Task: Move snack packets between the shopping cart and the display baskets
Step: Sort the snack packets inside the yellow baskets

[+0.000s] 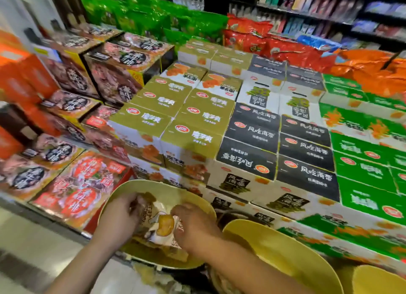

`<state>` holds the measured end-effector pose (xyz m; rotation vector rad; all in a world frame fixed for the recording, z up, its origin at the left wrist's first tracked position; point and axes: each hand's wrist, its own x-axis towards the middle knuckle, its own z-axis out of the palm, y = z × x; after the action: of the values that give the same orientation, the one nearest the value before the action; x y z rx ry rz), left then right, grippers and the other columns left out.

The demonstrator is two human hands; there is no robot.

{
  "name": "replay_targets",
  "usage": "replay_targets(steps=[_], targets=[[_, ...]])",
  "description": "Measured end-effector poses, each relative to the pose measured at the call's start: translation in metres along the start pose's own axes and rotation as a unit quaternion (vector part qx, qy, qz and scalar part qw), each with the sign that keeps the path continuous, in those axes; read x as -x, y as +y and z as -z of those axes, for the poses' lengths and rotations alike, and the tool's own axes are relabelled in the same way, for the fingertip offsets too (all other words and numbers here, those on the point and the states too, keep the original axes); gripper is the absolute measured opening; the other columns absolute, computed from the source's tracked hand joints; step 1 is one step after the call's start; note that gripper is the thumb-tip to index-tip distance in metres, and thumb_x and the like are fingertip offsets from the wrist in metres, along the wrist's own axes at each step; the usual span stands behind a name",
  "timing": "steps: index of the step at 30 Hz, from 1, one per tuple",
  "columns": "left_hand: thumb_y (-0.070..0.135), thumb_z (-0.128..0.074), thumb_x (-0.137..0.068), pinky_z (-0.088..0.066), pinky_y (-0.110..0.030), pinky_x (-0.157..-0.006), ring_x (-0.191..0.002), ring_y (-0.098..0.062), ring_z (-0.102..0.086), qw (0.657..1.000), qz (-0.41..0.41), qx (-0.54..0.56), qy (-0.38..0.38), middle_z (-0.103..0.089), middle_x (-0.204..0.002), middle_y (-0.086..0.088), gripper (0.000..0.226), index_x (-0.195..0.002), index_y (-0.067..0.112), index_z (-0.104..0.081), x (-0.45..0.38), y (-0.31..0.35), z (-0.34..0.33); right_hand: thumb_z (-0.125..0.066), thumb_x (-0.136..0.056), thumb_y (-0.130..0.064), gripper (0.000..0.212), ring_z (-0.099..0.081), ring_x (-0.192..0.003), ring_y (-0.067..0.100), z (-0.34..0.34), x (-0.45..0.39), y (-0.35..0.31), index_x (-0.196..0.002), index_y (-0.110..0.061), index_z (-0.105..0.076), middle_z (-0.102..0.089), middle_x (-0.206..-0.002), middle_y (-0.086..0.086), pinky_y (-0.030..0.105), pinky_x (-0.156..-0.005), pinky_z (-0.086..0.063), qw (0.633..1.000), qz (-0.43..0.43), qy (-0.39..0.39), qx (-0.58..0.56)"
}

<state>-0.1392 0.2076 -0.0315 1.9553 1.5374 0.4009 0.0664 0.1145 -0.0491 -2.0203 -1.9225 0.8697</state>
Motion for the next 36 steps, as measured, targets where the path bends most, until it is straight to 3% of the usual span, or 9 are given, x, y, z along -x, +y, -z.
replay_targets(steps=[3, 8, 12, 15, 23, 27, 29, 33, 36], targets=[[0.001, -0.060, -0.090, -0.051, -0.036, -0.081, -0.096, -0.015, -0.062, 1.000, 0.008, 0.021, 0.010, -0.071, -0.101, 0.013, 0.029, -0.090, 0.029, -0.067, 0.001, 0.001, 0.006, -0.070, -0.093, -0.037, 0.056, -0.049, -0.134, 0.031, -0.016, -0.048, 0.004, -0.143, -0.024, -0.048, -0.050, -0.146, 0.005, 0.043, -0.101, -0.048, 0.997, -0.017, -0.061, 0.044], [-0.002, -0.060, -0.088, -0.049, -0.035, -0.082, -0.094, -0.008, -0.058, 0.999, -0.016, 0.040, 0.023, -0.065, -0.098, 0.019, 0.032, -0.092, 0.029, -0.063, 0.018, -0.007, 0.019, -0.080, -0.086, -0.044, 0.082, -0.049, -0.140, 0.035, -0.061, -0.103, 0.010, -0.153, -0.017, -0.040, -0.047, -0.156, 0.011, 0.044, -0.110, -0.046, 0.980, -0.077, -0.158, 0.093], [-0.002, -0.060, -0.090, -0.042, -0.018, -0.084, -0.100, -0.004, -0.054, 0.998, -0.010, 0.052, 0.028, -0.062, -0.104, 0.020, 0.036, -0.100, 0.031, -0.066, 0.027, -0.020, 0.024, -0.076, -0.084, -0.053, 0.111, -0.029, -0.156, 0.037, -0.082, -0.121, 0.005, -0.167, -0.017, -0.013, -0.023, -0.173, 0.011, 0.053, -0.125, -0.028, 0.957, -0.129, -0.211, 0.149], [-0.003, -0.061, -0.090, -0.037, -0.007, -0.083, -0.099, -0.002, -0.056, 0.998, -0.006, 0.061, 0.023, -0.061, -0.105, 0.020, 0.037, -0.101, 0.032, -0.066, 0.027, -0.029, 0.026, -0.083, -0.074, -0.048, 0.118, -0.031, -0.154, 0.037, -0.089, -0.125, -0.003, -0.165, -0.013, -0.016, -0.030, -0.169, 0.014, 0.051, -0.124, -0.025, 0.954, -0.148, -0.198, 0.168], [0.002, -0.062, -0.094, -0.046, -0.026, -0.087, -0.103, -0.002, -0.057, 0.996, -0.028, 0.072, 0.035, -0.062, -0.108, 0.016, 0.031, -0.102, 0.032, -0.066, 0.020, -0.042, 0.017, -0.090, -0.051, -0.070, 0.149, -0.022, -0.158, 0.039, -0.089, -0.123, 0.008, -0.167, -0.025, -0.008, -0.016, -0.174, 0.012, 0.054, -0.128, -0.020, 0.937, -0.214, -0.254, 0.109], [0.016, -0.062, -0.099, -0.042, -0.013, -0.088, -0.107, 0.005, -0.056, 0.993, -0.075, 0.060, 0.063, -0.060, -0.107, 0.021, 0.017, -0.105, 0.031, -0.065, 0.024, -0.043, 0.008, -0.092, -0.057, -0.065, 0.133, -0.026, -0.157, 0.040, -0.080, -0.124, 0.011, -0.164, -0.028, -0.022, -0.024, -0.172, 0.011, 0.060, -0.127, -0.023, 0.947, -0.207, -0.227, 0.093], [0.029, -0.055, -0.102, -0.045, -0.018, -0.088, -0.107, 0.002, -0.057, 0.991, -0.099, 0.052, 0.069, -0.059, -0.108, 0.019, 0.011, -0.108, 0.029, -0.065, 0.028, -0.043, 0.003, -0.097, -0.060, -0.053, 0.122, -0.035, -0.153, 0.038, -0.071, -0.124, 0.006, -0.160, -0.025, -0.032, -0.036, -0.167, 0.011, 0.055, -0.125, -0.031, 0.958, -0.188, -0.204, 0.066], [0.046, -0.042, -0.105, -0.048, -0.034, -0.096, -0.115, -0.009, -0.057, 0.989, -0.122, 0.043, 0.071, -0.061, -0.116, 0.014, 0.036, -0.116, 0.024, -0.067, 0.036, -0.040, -0.004, -0.088, -0.078, -0.039, 0.066, -0.061, -0.128, 0.037, -0.049, -0.113, -0.017, -0.134, -0.025, -0.058, -0.064, -0.139, 0.010, 0.047, -0.105, -0.052, 0.979, -0.119, -0.127, 0.103], [0.042, -0.044, -0.105, -0.044, -0.036, -0.100, -0.123, -0.006, -0.053, 0.980, -0.175, 0.042, 0.083, -0.060, -0.120, 0.018, 0.032, -0.116, 0.024, -0.068, 0.046, -0.041, -0.003, -0.078, -0.084, -0.033, 0.036, -0.069, -0.111, 0.034, -0.016, -0.093, -0.035, -0.117, -0.025, -0.065, -0.071, -0.121, 0.006, 0.043, -0.090, -0.058, 0.989, -0.104, -0.062, 0.087]])
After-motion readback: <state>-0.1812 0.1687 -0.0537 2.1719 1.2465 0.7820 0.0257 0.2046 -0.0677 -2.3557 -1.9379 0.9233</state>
